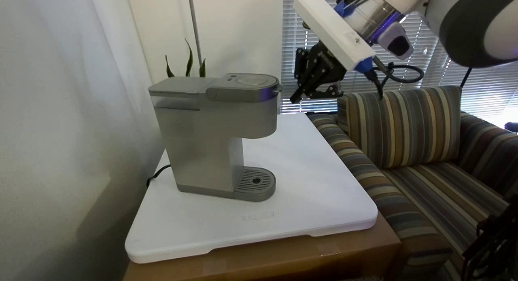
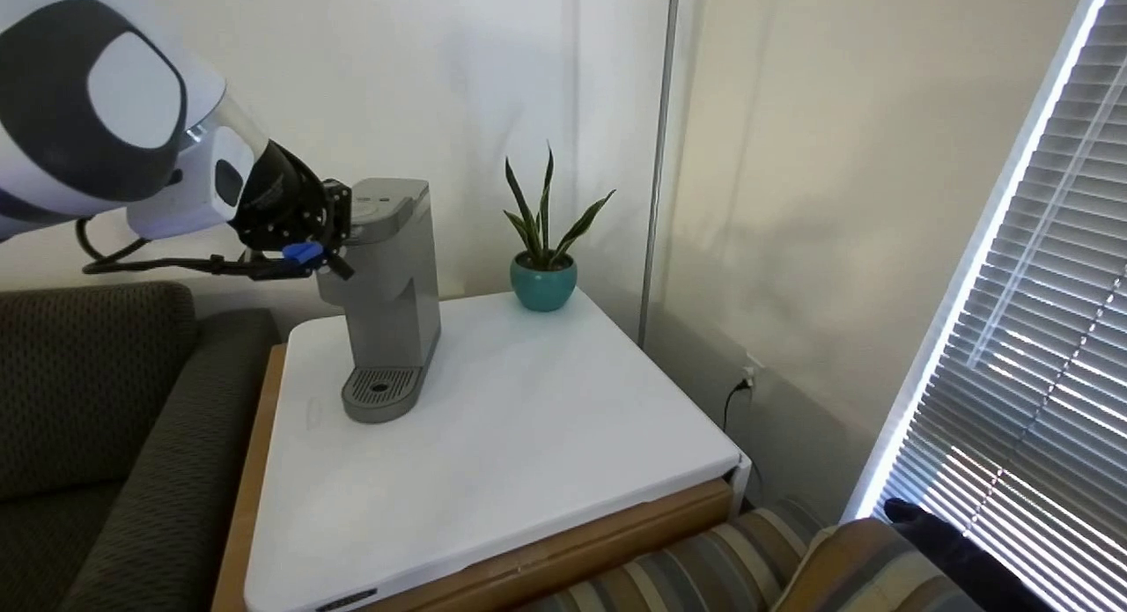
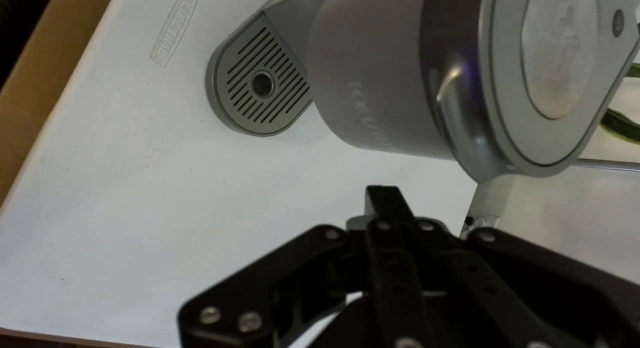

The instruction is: Close then reopen the lid of the machine

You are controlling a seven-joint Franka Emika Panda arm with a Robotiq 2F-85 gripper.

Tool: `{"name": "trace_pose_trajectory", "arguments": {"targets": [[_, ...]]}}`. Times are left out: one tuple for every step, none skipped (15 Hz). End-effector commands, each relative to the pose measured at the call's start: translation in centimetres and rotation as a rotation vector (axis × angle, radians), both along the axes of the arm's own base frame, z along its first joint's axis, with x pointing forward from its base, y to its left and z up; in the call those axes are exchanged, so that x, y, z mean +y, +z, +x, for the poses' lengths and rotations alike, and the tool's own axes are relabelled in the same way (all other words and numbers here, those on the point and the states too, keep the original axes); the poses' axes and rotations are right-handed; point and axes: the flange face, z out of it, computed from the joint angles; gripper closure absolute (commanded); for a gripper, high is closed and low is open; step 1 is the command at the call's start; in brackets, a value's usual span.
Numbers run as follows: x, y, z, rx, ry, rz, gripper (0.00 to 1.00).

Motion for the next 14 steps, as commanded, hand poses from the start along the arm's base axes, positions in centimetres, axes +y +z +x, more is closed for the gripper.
{"name": "trace_pose_trajectory", "arguments": {"targets": [[0.0, -0.2, -0.1, 0.002, 0.020, -0.015, 1.00], [0.0, -0.1, -0.1, 0.002, 0.022, -0.018, 1.00], [0.0, 0.0, -0.1, 0.000, 0.024, -0.022, 1.00], [-0.1, 0.0, -0.1, -0.004, 0.022, -0.024, 1.00], [-0.2, 0.3, 0.2, -0.009, 0.021, -0.022, 1.00], [-0.2, 0.5, 0.4, -0.023, 0.035, -0.033, 1.00], [-0.3, 0.8, 0.6, -0.031, 0.030, -0.031, 1.00], [-0.2, 1.0, 0.8, -0.038, 0.035, -0.035, 1.00], [-0.3, 1.1, 1.0, -0.047, 0.039, -0.039, 1.00], [-0.2, 1.1, 1.2, -0.052, 0.042, -0.040, 1.00], [-0.1, 1.1, 1.3, -0.057, 0.046, -0.042, 1.00], [0.0, 1.1, 1.3, -0.062, 0.048, -0.043, 1.00], [0.1, 1.1, 1.4, -0.065, 0.053, -0.040, 1.00], [0.3, 1.1, 1.4, -0.070, 0.063, -0.043, 1.00]]}}
